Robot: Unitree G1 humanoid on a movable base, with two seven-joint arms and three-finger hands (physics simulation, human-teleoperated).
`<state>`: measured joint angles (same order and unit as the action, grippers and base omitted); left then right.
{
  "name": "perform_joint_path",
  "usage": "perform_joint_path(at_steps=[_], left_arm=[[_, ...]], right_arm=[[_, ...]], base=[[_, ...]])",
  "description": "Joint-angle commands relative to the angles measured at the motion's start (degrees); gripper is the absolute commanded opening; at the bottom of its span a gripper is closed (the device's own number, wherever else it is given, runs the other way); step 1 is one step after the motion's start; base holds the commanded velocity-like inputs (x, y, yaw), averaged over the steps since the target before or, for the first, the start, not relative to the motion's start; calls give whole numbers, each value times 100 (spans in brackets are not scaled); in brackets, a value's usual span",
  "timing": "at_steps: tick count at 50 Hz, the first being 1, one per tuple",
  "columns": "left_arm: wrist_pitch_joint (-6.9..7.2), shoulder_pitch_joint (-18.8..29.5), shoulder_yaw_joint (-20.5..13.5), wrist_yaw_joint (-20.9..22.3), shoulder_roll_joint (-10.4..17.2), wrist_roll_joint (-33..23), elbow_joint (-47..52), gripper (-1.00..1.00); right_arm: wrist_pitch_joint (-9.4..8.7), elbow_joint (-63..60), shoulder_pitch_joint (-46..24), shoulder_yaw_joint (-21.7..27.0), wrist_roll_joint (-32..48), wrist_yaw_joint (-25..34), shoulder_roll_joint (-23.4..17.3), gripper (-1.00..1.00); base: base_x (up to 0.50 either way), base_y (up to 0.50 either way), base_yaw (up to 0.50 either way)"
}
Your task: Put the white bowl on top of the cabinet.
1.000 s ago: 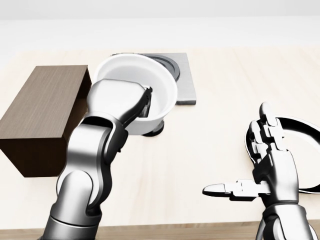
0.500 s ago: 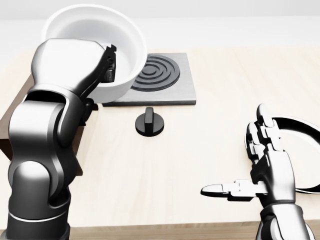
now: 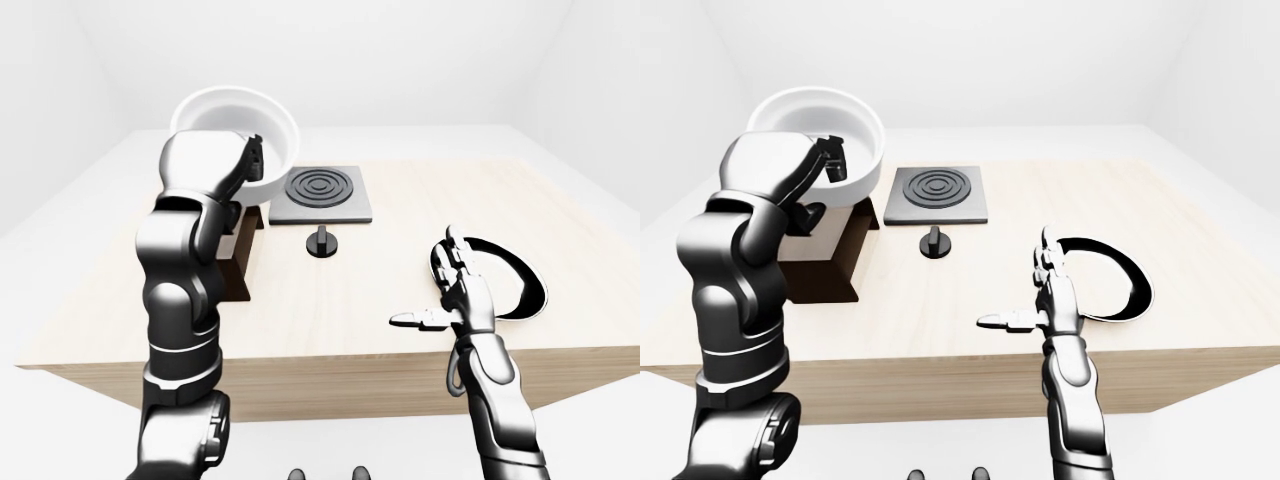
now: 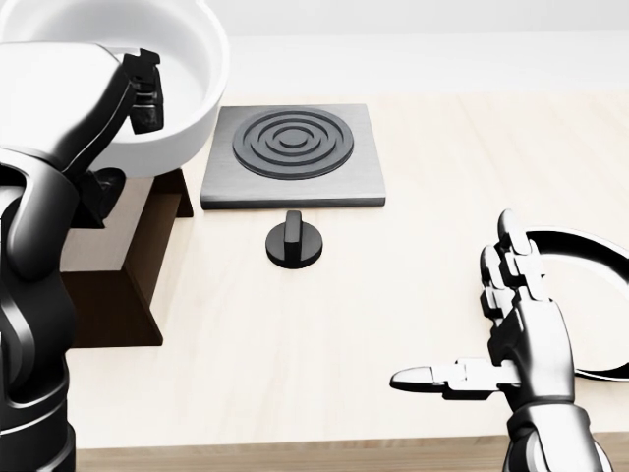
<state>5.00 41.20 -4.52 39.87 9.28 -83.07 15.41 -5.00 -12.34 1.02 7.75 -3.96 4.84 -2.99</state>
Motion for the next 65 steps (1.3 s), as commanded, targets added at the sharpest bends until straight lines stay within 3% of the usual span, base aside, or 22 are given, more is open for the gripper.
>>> perform_joint_path(at_steps=[1, 12, 21, 29, 37, 51, 65], left_arm=[[0, -31, -183, -431, 375, 621, -29, -100], [0, -200, -261, -1512, 563, 1576, -668, -100], [0, 89, -589, -2559, 944, 2966, -1514, -100], [0, 178, -593, -3497, 1283, 3968, -2410, -100], [0, 86, -537, -3670, 1399, 4134, -2321, -100], [0, 37, -539, -3794, 1470, 3831, -2483, -100], [0, 153, -655, -4343, 1609, 4408, -3466, -100]], right_arm=[[0, -24, 12, 4, 4, 17, 4, 100], [0, 34, 2, -33, 44, 2, 17, 100], [0, 74, 13, -81, 87, 5, 31, 100], [0, 142, -10, -109, 115, -20, 33, 100], [0, 114, 7, -104, 107, -19, 31, 100], [0, 61, 37, -111, 123, -19, 45, 100], [0, 69, 61, -142, 151, -19, 52, 100]], base=[[0, 0, 0], [0, 0, 0], [0, 0, 0], [0, 0, 0], [0, 0, 0], [0, 0, 0], [0, 0, 0]])
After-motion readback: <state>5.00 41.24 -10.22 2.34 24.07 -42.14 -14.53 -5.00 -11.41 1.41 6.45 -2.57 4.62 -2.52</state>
